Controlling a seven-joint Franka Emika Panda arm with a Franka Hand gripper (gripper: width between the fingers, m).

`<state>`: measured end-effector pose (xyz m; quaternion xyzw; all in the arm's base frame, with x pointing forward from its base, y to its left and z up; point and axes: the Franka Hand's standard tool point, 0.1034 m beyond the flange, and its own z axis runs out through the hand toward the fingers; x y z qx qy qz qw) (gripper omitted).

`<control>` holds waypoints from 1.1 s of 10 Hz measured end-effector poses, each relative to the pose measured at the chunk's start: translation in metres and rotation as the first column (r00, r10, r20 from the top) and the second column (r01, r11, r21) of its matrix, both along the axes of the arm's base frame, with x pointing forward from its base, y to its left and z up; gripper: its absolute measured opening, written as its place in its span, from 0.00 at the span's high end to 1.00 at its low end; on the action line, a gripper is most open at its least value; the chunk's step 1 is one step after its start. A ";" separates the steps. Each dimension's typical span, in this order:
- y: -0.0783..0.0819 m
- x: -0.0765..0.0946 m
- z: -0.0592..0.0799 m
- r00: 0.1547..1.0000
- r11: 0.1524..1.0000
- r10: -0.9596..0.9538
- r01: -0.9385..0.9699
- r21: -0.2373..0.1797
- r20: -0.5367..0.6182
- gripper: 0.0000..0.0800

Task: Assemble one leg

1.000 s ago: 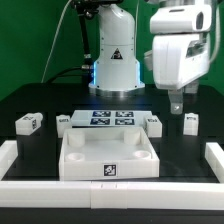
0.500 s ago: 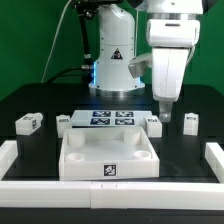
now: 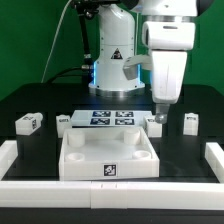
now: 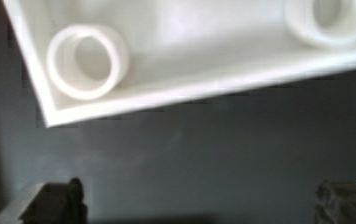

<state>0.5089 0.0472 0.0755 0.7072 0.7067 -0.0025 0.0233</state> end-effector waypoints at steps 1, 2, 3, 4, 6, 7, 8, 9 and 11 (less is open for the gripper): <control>-0.013 -0.010 -0.005 0.999 0.999 0.041 -0.041 -0.010 -0.008 0.19; -0.023 -0.016 -0.008 0.999 0.999 0.033 -0.033 -0.013 -0.021 0.19; -0.035 -0.019 -0.010 0.998 0.998 0.057 -0.057 -0.016 -0.029 0.19; -0.051 -0.022 -0.012 0.998 0.998 0.056 -0.057 -0.020 -0.037 0.19; -0.050 -0.022 -0.013 0.999 0.999 0.037 -0.037 -0.019 -0.037 0.19; -0.050 -0.022 -0.013 0.999 0.999 0.036 -0.036 -0.019 -0.038 0.19; -0.051 -0.024 -0.016 0.998 0.999 0.047 -0.048 -0.017 -0.043 0.19; -0.057 -0.030 -0.026 0.994 0.996 0.083 -0.084 -0.011 -0.066 0.19; -0.071 -0.049 -0.045 0.992 0.995 0.097 -0.097 0.004 -0.084 0.19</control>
Offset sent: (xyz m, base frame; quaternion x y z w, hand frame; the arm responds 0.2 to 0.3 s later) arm -0.0201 -0.0569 -0.0045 0.0065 0.0056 -0.0608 0.9981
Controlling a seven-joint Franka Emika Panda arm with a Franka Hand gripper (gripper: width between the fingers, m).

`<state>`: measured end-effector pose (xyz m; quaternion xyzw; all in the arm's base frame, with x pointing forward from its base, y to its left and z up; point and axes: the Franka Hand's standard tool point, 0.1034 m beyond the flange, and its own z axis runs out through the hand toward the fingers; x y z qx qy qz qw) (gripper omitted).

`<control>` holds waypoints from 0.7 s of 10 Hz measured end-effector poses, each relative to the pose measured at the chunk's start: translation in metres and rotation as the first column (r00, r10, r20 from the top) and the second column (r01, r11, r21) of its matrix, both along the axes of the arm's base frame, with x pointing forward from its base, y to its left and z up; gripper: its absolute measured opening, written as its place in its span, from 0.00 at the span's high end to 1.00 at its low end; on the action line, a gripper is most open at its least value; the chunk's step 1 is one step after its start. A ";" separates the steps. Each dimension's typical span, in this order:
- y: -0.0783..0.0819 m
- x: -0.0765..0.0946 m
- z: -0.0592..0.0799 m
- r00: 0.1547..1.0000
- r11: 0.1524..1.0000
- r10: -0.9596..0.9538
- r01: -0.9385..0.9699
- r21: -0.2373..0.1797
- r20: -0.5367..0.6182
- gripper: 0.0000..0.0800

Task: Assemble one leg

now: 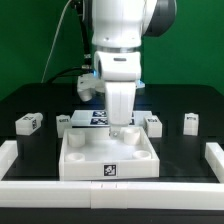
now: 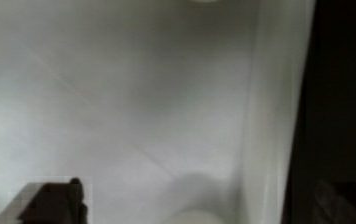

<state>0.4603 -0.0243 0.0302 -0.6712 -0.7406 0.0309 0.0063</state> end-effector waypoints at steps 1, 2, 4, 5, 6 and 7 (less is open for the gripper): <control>-0.002 -0.006 -0.005 1.000 1.000 -0.005 0.005 0.002 -0.009 0.19; -0.002 -0.010 -0.009 1.000 1.000 -0.007 0.007 0.005 -0.015 0.19; -0.001 -0.016 -0.019 0.999 1.000 -0.010 0.011 0.010 -0.032 0.19; 0.001 -0.015 -0.018 1.000 1.000 -0.009 0.009 0.011 -0.029 0.19; 0.000 -0.015 -0.018 0.999 1.000 -0.011 0.011 0.011 -0.030 0.33; 0.000 -0.015 -0.018 0.999 1.000 -0.011 0.011 0.011 -0.031 0.50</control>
Offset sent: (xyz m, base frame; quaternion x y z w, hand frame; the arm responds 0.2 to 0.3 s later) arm -0.0103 0.0101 -0.0193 -0.0007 0.0238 -0.0156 0.9996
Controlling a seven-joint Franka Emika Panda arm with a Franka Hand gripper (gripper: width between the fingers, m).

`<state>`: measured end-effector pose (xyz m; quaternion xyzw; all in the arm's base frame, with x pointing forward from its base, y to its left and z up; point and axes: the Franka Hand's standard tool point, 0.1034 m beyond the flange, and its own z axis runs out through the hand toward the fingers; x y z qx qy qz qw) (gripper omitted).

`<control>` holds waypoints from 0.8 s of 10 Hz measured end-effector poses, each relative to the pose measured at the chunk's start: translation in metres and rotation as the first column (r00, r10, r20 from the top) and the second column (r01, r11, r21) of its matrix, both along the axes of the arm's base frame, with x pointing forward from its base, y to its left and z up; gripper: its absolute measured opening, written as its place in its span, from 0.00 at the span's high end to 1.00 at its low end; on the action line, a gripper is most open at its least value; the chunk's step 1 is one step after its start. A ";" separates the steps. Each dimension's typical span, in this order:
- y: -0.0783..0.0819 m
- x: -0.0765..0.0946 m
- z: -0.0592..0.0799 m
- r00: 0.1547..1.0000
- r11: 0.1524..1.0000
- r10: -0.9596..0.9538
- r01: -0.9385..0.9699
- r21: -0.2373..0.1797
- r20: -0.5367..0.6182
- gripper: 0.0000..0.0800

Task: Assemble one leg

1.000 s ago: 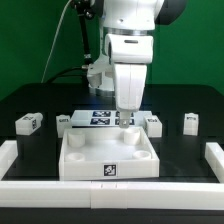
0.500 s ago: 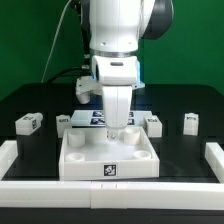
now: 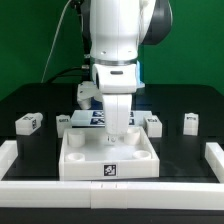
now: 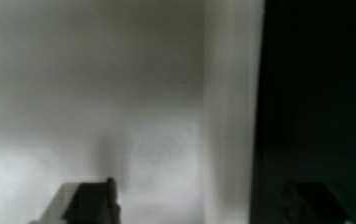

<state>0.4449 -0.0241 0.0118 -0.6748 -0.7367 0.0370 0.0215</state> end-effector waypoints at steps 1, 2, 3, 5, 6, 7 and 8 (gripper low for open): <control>0.000 0.000 0.000 1.000 1.000 0.000 0.000 0.000 0.000 0.50; 0.000 0.000 0.000 1.000 1.000 0.000 0.000 0.000 0.000 0.72; 0.000 0.000 0.000 1.000 1.000 0.000 0.000 0.000 0.000 0.92; 0.000 0.002 0.001 1.000 1.000 -0.001 0.001 0.001 0.009 0.92; 0.000 0.002 0.001 1.000 1.000 -0.001 0.001 0.001 0.009 0.92; 0.000 0.002 0.001 1.000 1.000 -0.001 0.001 0.001 0.010 0.92; 0.000 0.002 0.001 1.000 1.000 -0.001 0.001 0.001 0.010 0.92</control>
Offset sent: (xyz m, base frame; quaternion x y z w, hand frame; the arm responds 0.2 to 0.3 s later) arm 0.0000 0.0000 0.0000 0.0000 0.0000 0.0000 1.0000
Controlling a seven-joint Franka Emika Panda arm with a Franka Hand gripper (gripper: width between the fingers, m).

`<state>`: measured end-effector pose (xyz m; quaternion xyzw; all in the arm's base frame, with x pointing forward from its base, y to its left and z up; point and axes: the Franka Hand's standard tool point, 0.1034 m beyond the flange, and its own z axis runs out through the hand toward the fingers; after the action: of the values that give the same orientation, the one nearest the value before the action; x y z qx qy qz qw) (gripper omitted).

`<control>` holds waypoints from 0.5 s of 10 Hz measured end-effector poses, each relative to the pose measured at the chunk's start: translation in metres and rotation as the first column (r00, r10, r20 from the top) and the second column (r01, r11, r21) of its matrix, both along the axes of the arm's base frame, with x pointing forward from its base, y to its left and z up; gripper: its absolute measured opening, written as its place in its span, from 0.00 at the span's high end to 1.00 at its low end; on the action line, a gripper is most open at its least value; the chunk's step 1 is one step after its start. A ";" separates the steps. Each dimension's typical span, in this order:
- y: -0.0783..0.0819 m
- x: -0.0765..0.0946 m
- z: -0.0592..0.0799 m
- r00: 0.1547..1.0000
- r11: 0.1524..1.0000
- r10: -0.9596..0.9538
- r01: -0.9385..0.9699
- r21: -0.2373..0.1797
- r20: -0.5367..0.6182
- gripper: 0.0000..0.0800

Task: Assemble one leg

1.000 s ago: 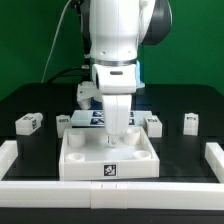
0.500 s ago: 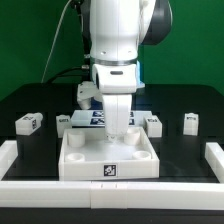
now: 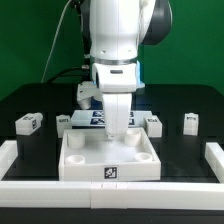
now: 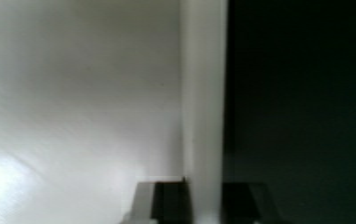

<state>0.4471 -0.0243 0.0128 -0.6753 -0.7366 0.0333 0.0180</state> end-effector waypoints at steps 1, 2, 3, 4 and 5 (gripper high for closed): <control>0.000 0.000 0.000 1.000 1.000 0.000 0.000 0.000 0.000 0.92; 0.002 0.001 0.000 1.000 1.000 -0.004 0.004 0.000 0.001 0.92; 0.014 0.005 0.001 0.999 0.999 -0.035 0.035 0.003 0.008 0.92; 0.028 0.008 0.001 0.999 0.999 -0.052 0.052 0.008 0.012 0.92; 0.044 0.010 0.000 0.998 0.998 -0.065 0.065 0.014 0.012 0.92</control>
Offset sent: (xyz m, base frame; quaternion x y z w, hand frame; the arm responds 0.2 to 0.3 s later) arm 0.0158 0.0493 -0.0019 -0.0061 0.0142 0.0328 0.9993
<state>0.4568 0.0196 0.0125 -0.6988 -0.7147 0.0234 0.0192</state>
